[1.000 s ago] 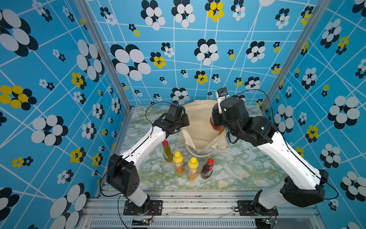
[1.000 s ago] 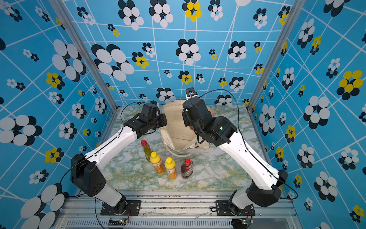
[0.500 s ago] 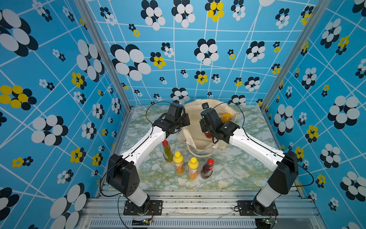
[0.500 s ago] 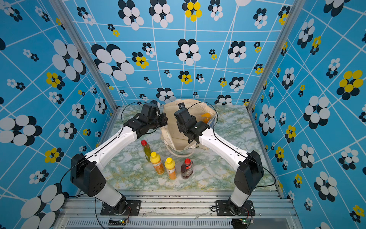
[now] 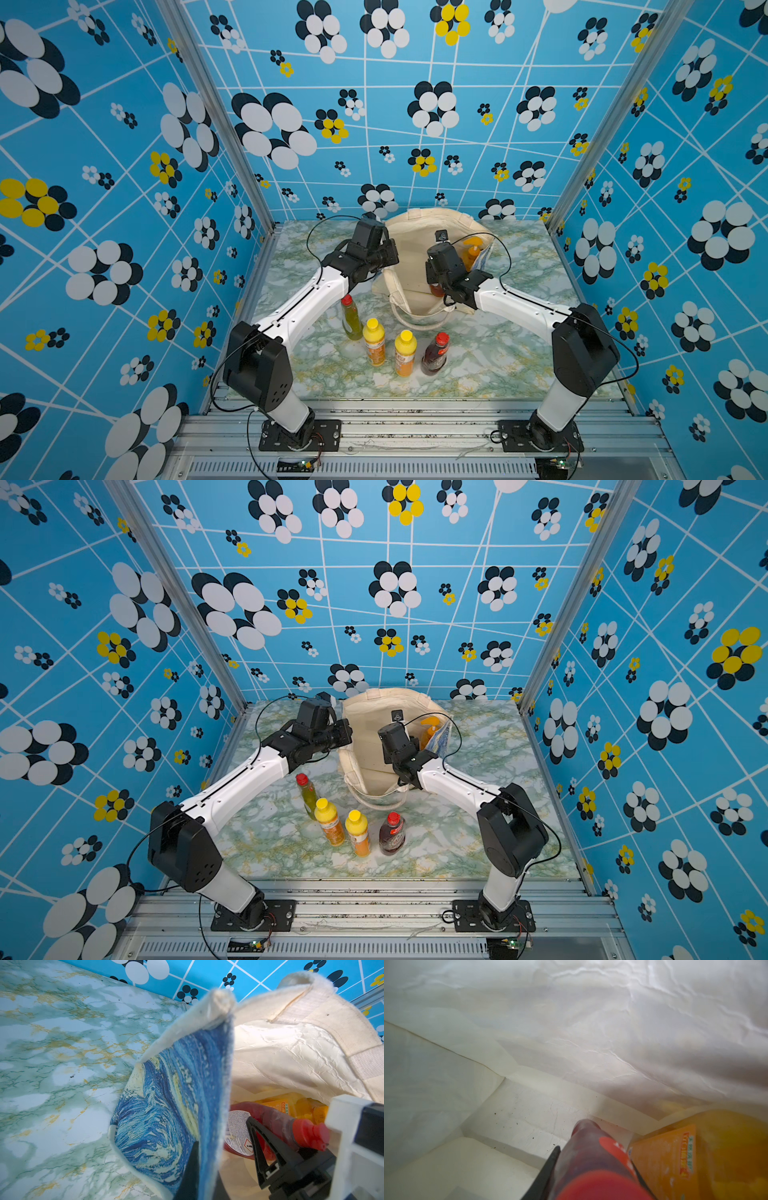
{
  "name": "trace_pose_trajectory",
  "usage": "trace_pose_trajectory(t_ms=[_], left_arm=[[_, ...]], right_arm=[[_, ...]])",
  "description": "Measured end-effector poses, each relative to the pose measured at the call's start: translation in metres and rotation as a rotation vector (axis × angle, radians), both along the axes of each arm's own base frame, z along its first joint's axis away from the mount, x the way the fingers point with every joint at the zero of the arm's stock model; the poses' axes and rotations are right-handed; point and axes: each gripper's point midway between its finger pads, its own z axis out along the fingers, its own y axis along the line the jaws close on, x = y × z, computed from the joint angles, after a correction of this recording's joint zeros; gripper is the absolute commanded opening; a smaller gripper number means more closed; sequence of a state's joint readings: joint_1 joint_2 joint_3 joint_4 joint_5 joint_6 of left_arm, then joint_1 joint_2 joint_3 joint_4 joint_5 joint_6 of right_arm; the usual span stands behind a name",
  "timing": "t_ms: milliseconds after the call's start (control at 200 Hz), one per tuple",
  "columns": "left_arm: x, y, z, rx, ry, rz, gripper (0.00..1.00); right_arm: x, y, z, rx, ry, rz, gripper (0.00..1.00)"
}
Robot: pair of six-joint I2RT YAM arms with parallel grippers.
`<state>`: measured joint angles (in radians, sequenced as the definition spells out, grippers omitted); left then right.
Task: Pack dish soap into the shopping bag
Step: Place the bottle of dish soap in the shopping bag.
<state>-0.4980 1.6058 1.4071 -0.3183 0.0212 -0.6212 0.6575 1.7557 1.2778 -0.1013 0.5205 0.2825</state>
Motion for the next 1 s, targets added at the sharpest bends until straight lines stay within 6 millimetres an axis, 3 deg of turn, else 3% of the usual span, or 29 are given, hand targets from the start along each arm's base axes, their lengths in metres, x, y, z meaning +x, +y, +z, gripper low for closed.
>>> trace_pose_trajectory(t_ms=[120,455,695,765,870,1000], left_arm=[[0.000,0.002,0.000,0.001,-0.003,0.008,0.00],[-0.004,0.015,0.002,0.007,-0.015,0.070,0.00],[-0.008,0.027,0.002,0.024,-0.025,0.128,0.00],[-0.011,0.031,0.003,0.034,-0.033,0.146,0.00],[-0.016,0.036,0.005,0.048,-0.048,0.171,0.00],[-0.020,0.042,0.006,0.053,-0.056,0.195,0.00]], right_arm=[[0.005,-0.008,-0.012,-0.002,0.017,-0.027,0.00],[0.010,-0.029,-0.017,-0.007,0.006,-0.098,0.00],[0.010,-0.033,-0.019,0.018,0.006,-0.130,0.00],[0.010,-0.034,-0.020,0.027,0.008,-0.142,0.06],[0.008,-0.036,-0.021,0.036,0.014,-0.163,0.07],[0.008,-0.036,-0.023,0.042,0.021,-0.165,0.19]])
